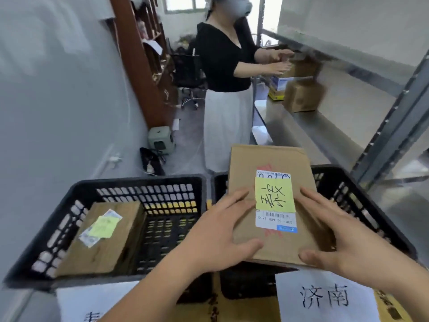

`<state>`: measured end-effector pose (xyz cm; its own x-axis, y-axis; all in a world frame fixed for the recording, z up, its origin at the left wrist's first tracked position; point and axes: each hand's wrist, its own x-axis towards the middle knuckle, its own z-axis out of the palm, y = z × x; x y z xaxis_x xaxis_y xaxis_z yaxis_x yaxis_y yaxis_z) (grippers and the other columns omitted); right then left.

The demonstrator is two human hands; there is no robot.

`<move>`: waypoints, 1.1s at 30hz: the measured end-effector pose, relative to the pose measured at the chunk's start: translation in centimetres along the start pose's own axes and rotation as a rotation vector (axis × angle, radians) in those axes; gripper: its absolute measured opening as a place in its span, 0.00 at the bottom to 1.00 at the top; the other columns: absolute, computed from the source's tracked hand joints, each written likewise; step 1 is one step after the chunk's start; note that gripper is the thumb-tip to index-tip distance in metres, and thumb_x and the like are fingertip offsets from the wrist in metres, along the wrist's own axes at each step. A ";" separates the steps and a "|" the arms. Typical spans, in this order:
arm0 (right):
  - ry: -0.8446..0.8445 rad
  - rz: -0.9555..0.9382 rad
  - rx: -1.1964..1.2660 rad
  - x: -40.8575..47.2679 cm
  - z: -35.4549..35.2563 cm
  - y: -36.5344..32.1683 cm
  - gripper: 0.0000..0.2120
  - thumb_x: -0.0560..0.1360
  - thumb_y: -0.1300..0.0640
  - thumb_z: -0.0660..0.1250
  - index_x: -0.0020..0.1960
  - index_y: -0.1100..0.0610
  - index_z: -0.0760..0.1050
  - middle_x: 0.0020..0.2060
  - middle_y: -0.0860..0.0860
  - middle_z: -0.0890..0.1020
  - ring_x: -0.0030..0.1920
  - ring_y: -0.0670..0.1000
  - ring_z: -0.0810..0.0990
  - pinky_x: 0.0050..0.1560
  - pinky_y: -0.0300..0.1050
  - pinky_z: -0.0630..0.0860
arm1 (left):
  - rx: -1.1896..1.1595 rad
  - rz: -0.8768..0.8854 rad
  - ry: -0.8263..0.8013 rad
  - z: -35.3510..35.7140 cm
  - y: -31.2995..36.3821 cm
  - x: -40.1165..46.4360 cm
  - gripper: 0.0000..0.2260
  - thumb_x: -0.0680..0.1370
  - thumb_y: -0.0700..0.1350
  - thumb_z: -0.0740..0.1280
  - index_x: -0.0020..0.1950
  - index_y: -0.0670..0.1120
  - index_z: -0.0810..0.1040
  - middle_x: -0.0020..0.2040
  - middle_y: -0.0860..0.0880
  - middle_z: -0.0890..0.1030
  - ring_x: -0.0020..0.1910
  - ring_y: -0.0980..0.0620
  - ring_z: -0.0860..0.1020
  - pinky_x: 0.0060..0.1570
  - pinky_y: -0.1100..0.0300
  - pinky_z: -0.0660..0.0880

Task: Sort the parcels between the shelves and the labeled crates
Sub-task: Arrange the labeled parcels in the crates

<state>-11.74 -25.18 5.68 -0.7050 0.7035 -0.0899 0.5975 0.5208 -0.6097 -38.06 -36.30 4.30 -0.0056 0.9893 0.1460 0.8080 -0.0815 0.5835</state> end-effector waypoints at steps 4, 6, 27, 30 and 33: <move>-0.060 -0.147 -0.007 5.1 2.5 -2.1 0.49 0.62 0.30 0.76 0.74 0.21 0.51 0.76 0.22 0.48 0.77 0.30 0.46 0.79 0.56 0.60 | 0.089 -0.162 0.089 -2.8 -2.0 -2.9 0.35 0.73 0.64 0.70 0.78 0.63 0.60 0.79 0.66 0.55 0.77 0.65 0.55 0.76 0.57 0.60; -0.064 -0.234 -0.030 7.3 4.3 -3.8 0.46 0.62 0.23 0.69 0.76 0.24 0.54 0.75 0.21 0.48 0.76 0.27 0.48 0.80 0.51 0.56 | 0.130 -0.239 0.129 -4.3 -3.2 -5.0 0.35 0.73 0.65 0.70 0.77 0.64 0.61 0.79 0.66 0.56 0.76 0.67 0.57 0.75 0.56 0.62; -0.361 -0.033 0.055 18.6 22.5 -15.9 0.51 0.68 0.38 0.78 0.82 0.42 0.54 0.75 0.28 0.51 0.72 0.37 0.66 0.72 0.41 0.69 | -0.016 -0.392 -0.136 -10.0 -25.9 -11.7 0.34 0.65 0.69 0.74 0.68 0.64 0.68 0.65 0.74 0.61 0.64 0.70 0.66 0.65 0.63 0.70; -0.404 0.071 0.045 19.1 25.1 -15.4 0.53 0.67 0.39 0.79 0.83 0.45 0.53 0.72 0.27 0.51 0.70 0.38 0.67 0.71 0.41 0.71 | 0.014 -0.369 -0.247 -8.5 -28.6 -11.4 0.33 0.66 0.70 0.73 0.67 0.64 0.67 0.64 0.73 0.61 0.59 0.66 0.70 0.58 0.62 0.74; -0.430 0.131 0.041 19.9 27.4 -15.1 0.56 0.67 0.42 0.81 0.84 0.49 0.50 0.68 0.25 0.50 0.70 0.40 0.67 0.71 0.41 0.70 | 0.003 -0.360 -0.283 -7.0 -30.6 -11.5 0.36 0.66 0.69 0.75 0.69 0.59 0.68 0.67 0.68 0.62 0.59 0.64 0.71 0.59 0.60 0.74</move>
<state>-45.20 -32.29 -8.48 -0.7242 0.4925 -0.4826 0.6829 0.4153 -0.6010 -66.81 -46.03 -9.61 -0.1252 0.9488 -0.2902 0.7857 0.2734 0.5549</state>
